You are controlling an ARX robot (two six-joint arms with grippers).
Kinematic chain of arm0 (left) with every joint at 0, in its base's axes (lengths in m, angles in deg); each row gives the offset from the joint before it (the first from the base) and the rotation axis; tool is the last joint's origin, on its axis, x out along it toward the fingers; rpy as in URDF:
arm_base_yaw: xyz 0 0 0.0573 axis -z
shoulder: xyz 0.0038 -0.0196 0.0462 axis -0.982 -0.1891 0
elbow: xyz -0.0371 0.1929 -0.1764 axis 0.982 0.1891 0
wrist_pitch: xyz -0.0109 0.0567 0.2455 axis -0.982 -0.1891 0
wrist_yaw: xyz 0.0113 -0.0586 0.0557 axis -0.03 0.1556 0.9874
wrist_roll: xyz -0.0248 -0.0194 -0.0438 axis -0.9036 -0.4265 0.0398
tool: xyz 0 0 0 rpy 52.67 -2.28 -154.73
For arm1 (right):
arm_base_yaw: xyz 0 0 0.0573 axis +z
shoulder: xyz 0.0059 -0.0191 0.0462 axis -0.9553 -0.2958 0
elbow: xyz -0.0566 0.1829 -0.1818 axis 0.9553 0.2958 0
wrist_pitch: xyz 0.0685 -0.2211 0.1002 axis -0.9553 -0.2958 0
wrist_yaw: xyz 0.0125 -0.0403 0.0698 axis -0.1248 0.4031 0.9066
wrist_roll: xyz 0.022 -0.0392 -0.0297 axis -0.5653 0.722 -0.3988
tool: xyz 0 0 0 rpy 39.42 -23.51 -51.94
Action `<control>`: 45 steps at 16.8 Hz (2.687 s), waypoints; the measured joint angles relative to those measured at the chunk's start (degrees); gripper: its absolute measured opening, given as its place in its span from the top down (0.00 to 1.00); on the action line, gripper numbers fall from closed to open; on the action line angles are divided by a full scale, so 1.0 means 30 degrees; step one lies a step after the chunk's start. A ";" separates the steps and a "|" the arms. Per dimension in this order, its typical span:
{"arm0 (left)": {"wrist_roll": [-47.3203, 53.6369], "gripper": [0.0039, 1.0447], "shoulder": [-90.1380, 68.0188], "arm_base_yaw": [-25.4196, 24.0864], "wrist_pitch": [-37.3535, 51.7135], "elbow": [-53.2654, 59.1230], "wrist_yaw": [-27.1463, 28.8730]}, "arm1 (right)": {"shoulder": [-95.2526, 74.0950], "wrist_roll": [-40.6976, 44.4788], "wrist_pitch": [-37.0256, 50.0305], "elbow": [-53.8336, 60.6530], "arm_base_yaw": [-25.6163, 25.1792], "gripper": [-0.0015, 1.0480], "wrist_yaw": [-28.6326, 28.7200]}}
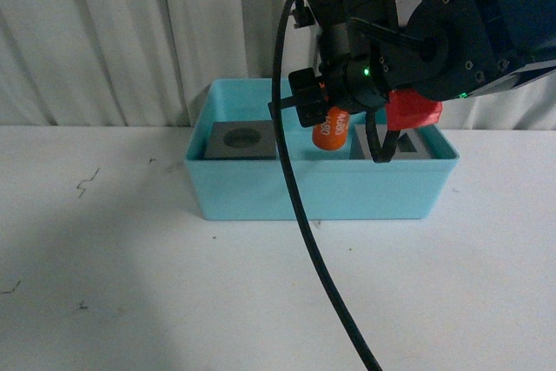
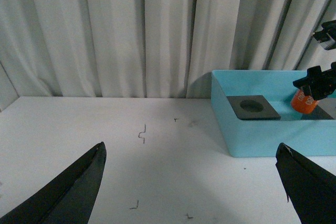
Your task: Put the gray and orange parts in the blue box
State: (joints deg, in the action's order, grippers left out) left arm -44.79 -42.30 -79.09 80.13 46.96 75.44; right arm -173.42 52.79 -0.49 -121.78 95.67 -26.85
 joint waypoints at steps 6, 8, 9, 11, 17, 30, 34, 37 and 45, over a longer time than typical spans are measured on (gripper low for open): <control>0.0000 0.06 0.0000 0.0000 0.0000 0.0000 0.0015 | -0.0976 -0.1370 -0.0678 -0.0896 0.0277 0.56 -0.0707; 0.0000 0.06 0.0000 0.0000 -0.0007 0.0000 0.0000 | -0.1406 -0.1778 -0.0823 -0.0903 0.0393 0.56 -0.0991; 0.0000 0.06 0.0000 0.0000 0.0000 0.0000 0.0007 | -0.1545 -0.2076 -0.0787 -0.0962 0.0525 0.56 -0.1180; 0.0000 0.06 0.0000 0.0000 0.0000 0.0000 0.0007 | -0.1654 -0.2900 -0.0794 -0.1005 0.0772 0.33 -0.1326; 0.0000 0.06 0.0000 0.0000 0.0000 0.0000 0.0007 | 1.6313 -0.3118 0.2892 1.1810 -0.0612 0.06 -0.0845; 0.0000 0.06 0.0000 0.0000 0.0000 0.0000 0.0000 | 3.2625 -1.0178 -1.4535 2.1551 0.3730 0.06 -0.6062; 0.0000 0.06 0.0000 0.0000 0.0000 0.0000 0.0095 | 3.8781 -0.5909 -0.4320 2.7015 0.2841 0.34 -0.7475; 0.0000 0.06 0.0000 0.0000 0.0007 0.0000 0.0007 | 4.0668 -0.2747 -0.4000 2.7372 -0.0109 0.60 -0.5115; -0.0007 0.06 0.0000 0.0000 0.0000 0.0000 0.0015 | 4.2490 -0.1698 -0.5078 2.8429 -0.6084 0.98 0.1377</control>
State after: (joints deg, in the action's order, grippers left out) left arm -44.82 -42.30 -79.09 80.13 46.96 75.49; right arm -45.95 47.70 -15.73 -36.49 77.42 -22.72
